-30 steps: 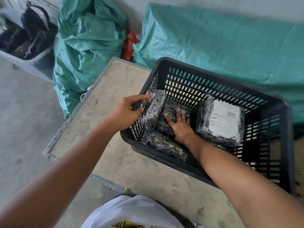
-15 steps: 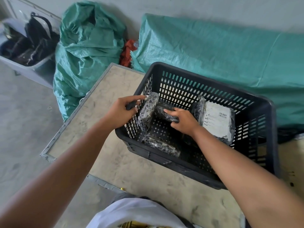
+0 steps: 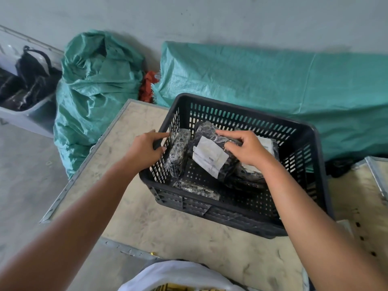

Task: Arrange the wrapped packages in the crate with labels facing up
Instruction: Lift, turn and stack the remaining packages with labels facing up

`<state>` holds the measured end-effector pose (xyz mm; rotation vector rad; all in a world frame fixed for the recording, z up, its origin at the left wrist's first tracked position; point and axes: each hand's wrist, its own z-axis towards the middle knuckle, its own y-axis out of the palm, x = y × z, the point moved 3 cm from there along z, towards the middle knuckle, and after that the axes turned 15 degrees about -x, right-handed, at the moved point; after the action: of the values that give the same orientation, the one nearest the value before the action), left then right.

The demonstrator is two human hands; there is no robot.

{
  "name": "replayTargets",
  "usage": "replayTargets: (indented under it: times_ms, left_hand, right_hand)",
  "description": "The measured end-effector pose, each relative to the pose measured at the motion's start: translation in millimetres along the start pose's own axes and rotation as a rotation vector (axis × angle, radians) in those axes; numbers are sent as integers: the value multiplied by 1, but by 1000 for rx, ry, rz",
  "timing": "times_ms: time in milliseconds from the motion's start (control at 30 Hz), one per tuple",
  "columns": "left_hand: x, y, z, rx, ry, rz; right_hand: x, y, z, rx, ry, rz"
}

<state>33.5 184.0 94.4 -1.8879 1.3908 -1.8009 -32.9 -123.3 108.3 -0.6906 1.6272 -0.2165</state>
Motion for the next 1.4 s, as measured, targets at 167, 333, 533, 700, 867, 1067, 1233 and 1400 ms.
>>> replayTargets:
  times_ms: [167,333,533,700,867,1067,1233,1400]
  left_hand:
    - [56,-4,-6,54,240,-183]
    - [101,9,-7,-402,461,-529]
    - [106,23,11,-389,504,-621]
    - [87,34,34,-331,326,-753]
    - [77,46,60,-279,117,-732]
    - [53,76,84,-394,-23,-588]
    - [37,92,95,-502,-94,-336]
    - [32,104,107,-655,-95,68]
  right_hand:
    - [-21,-40,-26,28,-37,99]
    - [-41,-67,-36,9,-64,212]
    - [-35,-79,-37,37,-38,330]
    - [-21,-67,-40,270,-6,326]
    - [11,-13,-19,101,225,188]
    - [34,27,18,46,380,187]
    - [42,42,43,6,452,41]
    - [56,59,55,-25,555,36]
